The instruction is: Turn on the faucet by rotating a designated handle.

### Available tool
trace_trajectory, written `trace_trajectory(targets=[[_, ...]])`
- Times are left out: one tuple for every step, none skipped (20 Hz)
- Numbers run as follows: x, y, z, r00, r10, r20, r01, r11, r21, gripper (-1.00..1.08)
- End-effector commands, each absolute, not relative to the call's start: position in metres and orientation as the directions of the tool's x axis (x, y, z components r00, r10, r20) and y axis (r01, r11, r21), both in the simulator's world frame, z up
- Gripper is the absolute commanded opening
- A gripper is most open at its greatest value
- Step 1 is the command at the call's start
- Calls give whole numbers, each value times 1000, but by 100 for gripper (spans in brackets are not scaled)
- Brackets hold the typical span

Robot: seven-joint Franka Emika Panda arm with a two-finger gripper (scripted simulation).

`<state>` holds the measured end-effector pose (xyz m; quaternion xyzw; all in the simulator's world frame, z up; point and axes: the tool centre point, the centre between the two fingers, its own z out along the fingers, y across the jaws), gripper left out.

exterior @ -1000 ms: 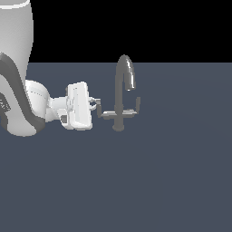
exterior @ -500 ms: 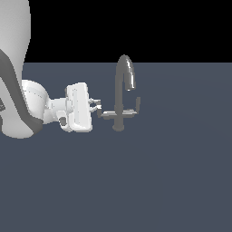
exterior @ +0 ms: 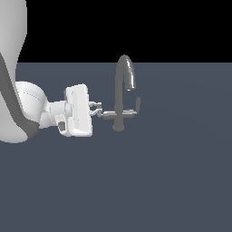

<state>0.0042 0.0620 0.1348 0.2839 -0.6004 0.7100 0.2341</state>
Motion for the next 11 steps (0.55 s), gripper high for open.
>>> trace_trajectory(targets=[[3, 64, 134, -729, -10, 684, -673, -171, -720, -100], [0, 63, 128, -727, -9, 686, -675, -171, -718, -100], [-3, 63, 121, -726, -8, 688, -677, -171, -716, -100], [-6, 62, 115, -724, -7, 690, -679, -171, -714, -100], [-9, 62, 109, -722, -6, 692, -681, -171, -712, -100], [-12, 61, 103, -721, -5, 693, -682, -171, -711, -100], [-15, 61, 96, -719, -4, 695, -684, -171, -709, -100], [-18, 60, 90, -717, -3, 697, -686, -171, -707, -100], [-21, 60, 84, -716, -3, 699, -688, -171, -705, -100], [-24, 59, 78, -714, -2, 700, -690, -171, -704, -100], [-24, 59, 78, -714, -2, 700, -690, -171, -704, -100]])
